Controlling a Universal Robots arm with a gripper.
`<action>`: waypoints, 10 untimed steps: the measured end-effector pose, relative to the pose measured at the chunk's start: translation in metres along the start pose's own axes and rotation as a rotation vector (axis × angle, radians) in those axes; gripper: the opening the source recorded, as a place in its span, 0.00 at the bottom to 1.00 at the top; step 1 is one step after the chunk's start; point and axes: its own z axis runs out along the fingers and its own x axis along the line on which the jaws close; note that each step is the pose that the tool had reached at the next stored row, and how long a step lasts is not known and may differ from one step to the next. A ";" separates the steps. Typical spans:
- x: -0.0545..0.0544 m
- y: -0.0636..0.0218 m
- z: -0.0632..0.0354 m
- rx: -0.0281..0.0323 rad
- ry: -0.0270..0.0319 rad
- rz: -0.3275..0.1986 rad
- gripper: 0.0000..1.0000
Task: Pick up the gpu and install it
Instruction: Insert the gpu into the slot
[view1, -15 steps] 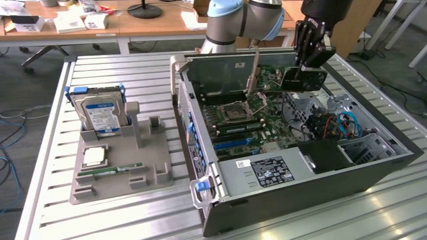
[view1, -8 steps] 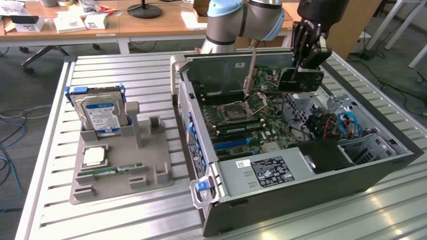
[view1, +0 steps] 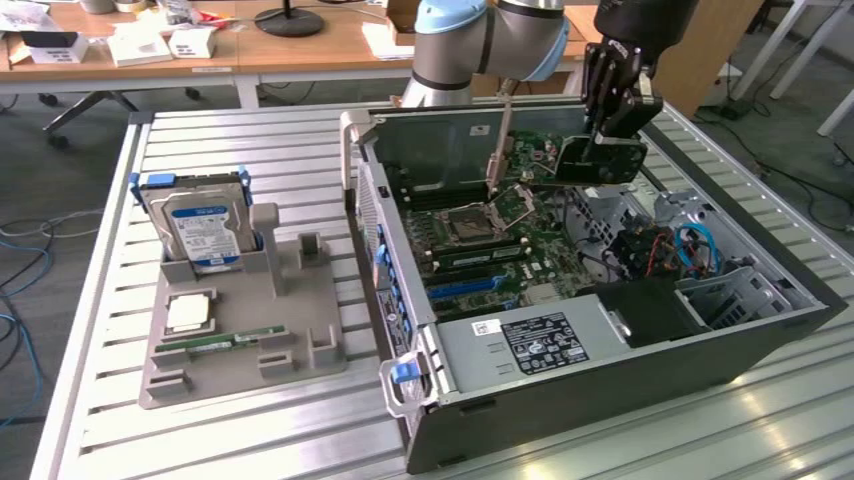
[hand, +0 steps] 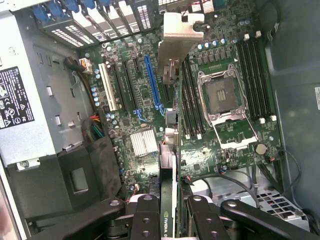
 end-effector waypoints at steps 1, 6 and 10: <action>0.000 0.0000 0.0000 -0.0001 -0.0006 0.000 0.26; 0.000 0.0000 0.0003 -0.0013 -0.0058 -0.004 0.26; 0.000 0.0000 0.0005 -0.0011 -0.0082 -0.023 0.26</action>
